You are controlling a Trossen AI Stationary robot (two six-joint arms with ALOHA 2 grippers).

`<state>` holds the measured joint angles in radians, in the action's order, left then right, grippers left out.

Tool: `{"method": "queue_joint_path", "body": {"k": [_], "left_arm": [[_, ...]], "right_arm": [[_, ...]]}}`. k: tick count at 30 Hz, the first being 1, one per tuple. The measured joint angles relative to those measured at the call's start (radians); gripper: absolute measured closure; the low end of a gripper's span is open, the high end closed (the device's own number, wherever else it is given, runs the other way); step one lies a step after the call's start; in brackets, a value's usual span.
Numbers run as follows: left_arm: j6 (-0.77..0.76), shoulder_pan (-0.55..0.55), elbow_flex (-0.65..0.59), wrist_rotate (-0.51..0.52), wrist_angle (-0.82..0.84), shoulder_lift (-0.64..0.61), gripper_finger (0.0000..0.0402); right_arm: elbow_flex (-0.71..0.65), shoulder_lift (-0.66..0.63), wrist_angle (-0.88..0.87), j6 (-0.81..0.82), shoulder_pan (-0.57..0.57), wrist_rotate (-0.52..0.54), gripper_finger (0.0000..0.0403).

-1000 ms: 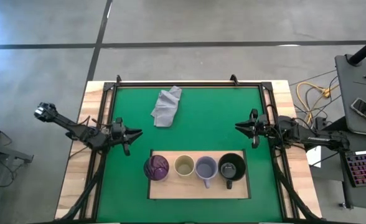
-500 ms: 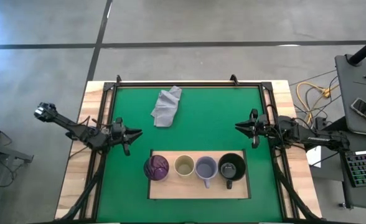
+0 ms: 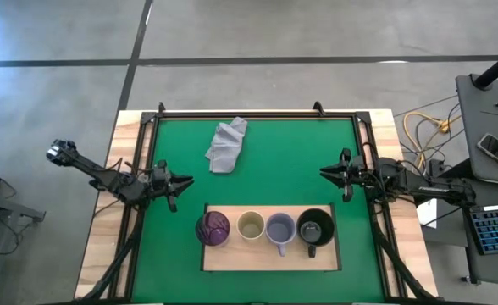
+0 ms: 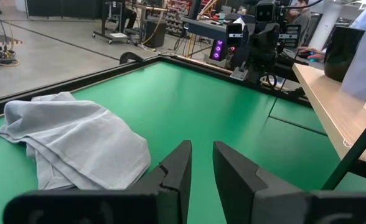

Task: Stack small to large cups/mugs on shelf
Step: Return to Home Position

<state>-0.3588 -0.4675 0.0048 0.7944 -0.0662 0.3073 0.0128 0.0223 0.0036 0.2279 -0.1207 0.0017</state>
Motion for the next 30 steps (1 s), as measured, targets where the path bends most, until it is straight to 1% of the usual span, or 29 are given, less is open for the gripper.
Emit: {"method": "queue_joint_path", "body": {"k": [14,30], "left_arm": [[0.0,0.0,0.0,0.0,0.0,-0.002,0.0349],[0.0,0.0,0.0,0.0,0.0,-0.002,0.0349]], "right_arm": [[0.0,0.0,0.0,0.0,0.0,0.0,0.0323],[0.0,0.0,0.0,0.0,0.0,0.0,0.0333]]}}
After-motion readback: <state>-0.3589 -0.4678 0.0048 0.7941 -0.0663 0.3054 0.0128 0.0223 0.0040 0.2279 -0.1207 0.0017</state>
